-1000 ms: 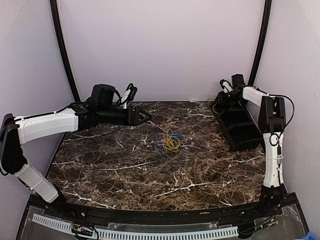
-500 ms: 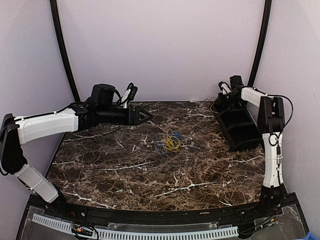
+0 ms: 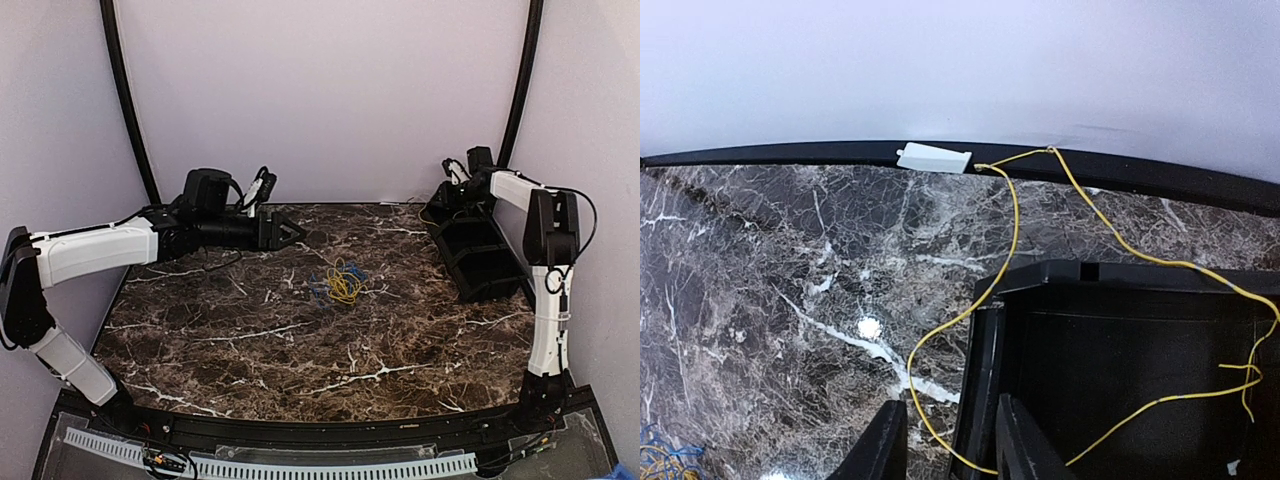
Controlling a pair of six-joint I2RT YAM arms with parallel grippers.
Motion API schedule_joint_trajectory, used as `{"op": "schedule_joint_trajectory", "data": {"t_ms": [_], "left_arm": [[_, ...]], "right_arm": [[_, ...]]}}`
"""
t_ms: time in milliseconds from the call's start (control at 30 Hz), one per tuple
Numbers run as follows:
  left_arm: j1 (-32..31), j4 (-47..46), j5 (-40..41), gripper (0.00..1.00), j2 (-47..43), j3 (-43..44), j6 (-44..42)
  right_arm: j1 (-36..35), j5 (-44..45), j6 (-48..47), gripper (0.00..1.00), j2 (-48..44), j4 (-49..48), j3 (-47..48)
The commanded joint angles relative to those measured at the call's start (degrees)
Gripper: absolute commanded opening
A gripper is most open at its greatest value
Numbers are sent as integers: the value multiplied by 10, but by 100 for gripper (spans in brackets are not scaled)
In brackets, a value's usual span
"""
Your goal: Untangle the cables
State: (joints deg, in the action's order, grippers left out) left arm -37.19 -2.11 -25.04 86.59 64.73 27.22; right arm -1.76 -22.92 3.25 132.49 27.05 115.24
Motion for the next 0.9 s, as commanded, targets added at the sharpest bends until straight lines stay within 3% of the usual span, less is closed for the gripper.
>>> {"op": "schedule_joint_trajectory", "data": {"t_ms": [0, 300, 667, 733, 867], "left_arm": [[-5, -19, -10, 62, -1, -3, 5], [-5, -9, -4, 62, -1, -1, 6], [-7, -11, -10, 62, 18, 12, 10], [-7, -10, -12, 62, 20, 13, 10], [-7, -10, -10, 62, 21, 12, 9]], "right_arm": [[-10, -9, -16, 33, 27, 9, 27], [-23, -12, -21, 32, 76, 19, 67], [-37, 3, -45, 45, 115, 41, 95], [-43, 20, -53, 45, 118, 44, 98], [-48, 35, -52, 35, 119, 43, 98]]}}
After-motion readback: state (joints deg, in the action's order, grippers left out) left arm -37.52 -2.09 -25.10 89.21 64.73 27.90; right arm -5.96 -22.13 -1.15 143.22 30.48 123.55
